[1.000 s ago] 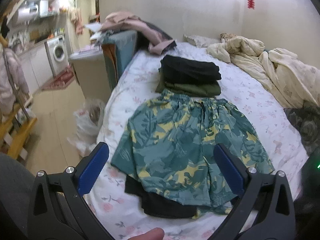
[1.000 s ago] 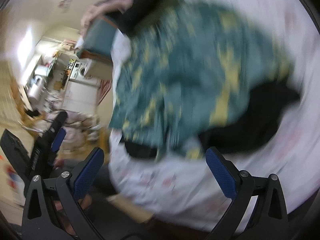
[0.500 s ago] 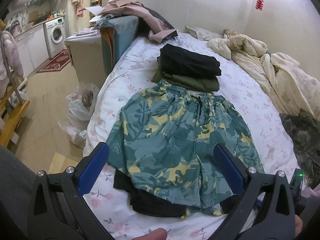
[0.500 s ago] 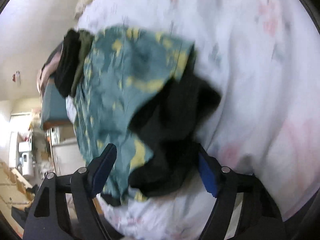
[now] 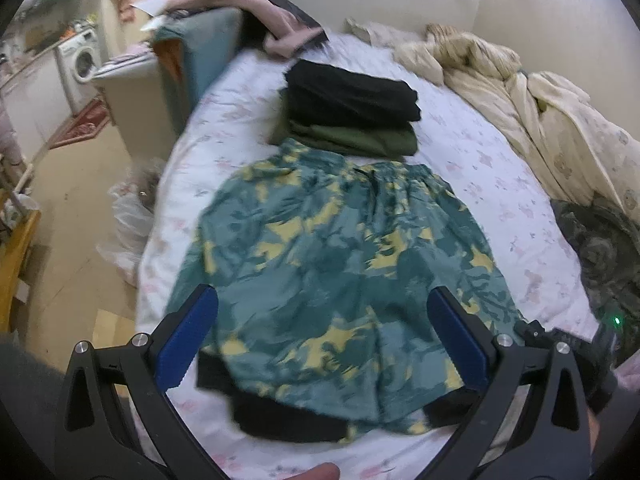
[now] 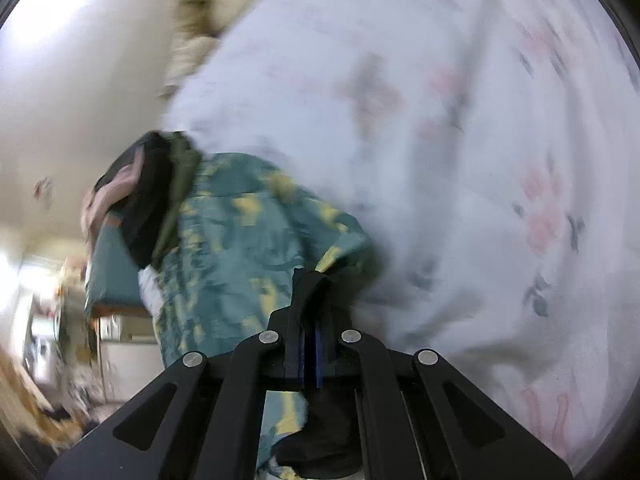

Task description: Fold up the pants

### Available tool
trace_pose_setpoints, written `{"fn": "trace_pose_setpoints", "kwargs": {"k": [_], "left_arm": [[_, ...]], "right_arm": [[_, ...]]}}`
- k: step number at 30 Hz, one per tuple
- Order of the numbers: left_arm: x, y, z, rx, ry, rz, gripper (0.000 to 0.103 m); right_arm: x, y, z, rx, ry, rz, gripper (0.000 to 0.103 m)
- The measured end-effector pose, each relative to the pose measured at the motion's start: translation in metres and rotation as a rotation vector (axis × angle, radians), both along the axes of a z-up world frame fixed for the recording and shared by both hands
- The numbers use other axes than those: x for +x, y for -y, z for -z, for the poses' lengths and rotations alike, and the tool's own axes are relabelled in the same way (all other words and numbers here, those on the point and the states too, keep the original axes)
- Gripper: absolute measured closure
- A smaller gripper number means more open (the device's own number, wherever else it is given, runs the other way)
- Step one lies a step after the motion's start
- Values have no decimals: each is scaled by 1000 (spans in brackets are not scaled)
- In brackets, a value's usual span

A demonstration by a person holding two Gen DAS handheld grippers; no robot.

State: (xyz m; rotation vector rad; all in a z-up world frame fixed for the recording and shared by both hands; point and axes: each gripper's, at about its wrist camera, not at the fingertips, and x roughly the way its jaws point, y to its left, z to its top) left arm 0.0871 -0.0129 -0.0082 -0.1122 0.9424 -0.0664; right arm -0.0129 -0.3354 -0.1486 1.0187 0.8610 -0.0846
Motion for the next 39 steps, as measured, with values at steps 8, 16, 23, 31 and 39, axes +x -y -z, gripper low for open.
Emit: {"fn": "trace_pose_setpoints", "kwargs": {"k": [8,16,23,31,39], "left_arm": [[127,73,9,65,-128,137,0],[235,195,59,107,-363,253,7],[263,269,139,376,-476,414,12],[259,239,129,455,-476,485,100],[263,154,27,352,-357,521,101]], "right_arm": [[4,-21,-39,-113,122,-128,101],[21,-74,-55,-217,184,-356,101],[37,-110,-39,-207,136,-558,101],[33,-139,-51,-273,159,-680,101],[15,-172,-100,-314,347,-777,101]]}}
